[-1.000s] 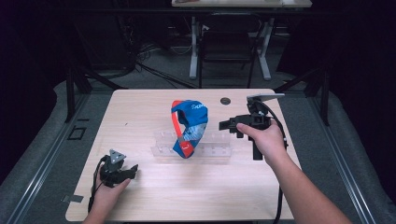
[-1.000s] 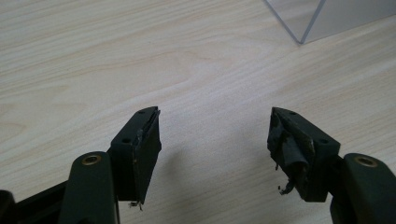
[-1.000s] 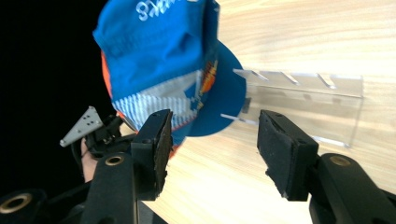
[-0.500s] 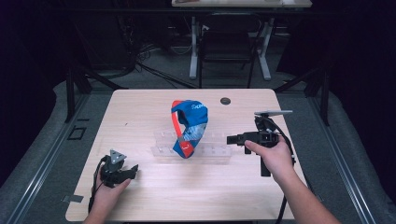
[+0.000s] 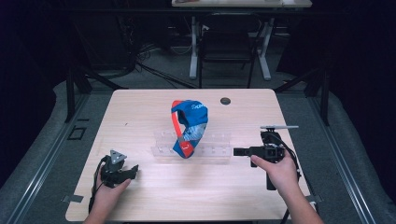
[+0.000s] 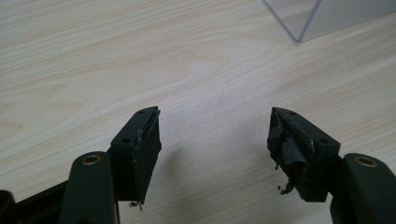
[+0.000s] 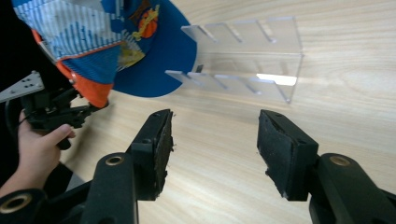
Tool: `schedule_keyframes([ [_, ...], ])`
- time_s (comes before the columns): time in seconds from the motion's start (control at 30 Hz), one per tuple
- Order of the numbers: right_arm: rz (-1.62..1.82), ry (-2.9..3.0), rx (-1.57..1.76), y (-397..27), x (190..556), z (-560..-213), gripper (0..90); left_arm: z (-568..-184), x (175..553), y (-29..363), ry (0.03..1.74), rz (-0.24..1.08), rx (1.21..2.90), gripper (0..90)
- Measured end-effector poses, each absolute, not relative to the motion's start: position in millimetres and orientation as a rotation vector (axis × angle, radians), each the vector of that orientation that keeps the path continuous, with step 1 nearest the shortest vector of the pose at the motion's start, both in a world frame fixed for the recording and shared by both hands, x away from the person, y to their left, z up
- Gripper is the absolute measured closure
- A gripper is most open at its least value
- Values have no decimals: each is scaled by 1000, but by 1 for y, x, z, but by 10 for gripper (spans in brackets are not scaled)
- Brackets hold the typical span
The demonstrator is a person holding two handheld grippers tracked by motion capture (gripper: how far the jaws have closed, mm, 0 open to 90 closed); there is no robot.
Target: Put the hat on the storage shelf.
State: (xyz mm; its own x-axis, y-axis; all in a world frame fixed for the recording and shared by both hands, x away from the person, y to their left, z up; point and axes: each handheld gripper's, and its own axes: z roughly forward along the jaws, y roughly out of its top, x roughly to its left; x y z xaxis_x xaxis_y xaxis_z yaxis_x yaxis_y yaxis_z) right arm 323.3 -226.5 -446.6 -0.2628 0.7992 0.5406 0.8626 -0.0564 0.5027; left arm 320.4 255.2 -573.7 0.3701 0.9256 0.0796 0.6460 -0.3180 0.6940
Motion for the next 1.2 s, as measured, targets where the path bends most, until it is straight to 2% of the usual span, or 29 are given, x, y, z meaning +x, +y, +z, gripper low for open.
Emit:
schedule_keyframes([
  [0.53,-1248,-2160,-1922,-247,289,-505,462,-574,320,255,1352,637,2070,341],
  [1.2,-1416,-2180,-1909,-263,267,-546,470,-574,320,255,1351,629,2073,341],
])
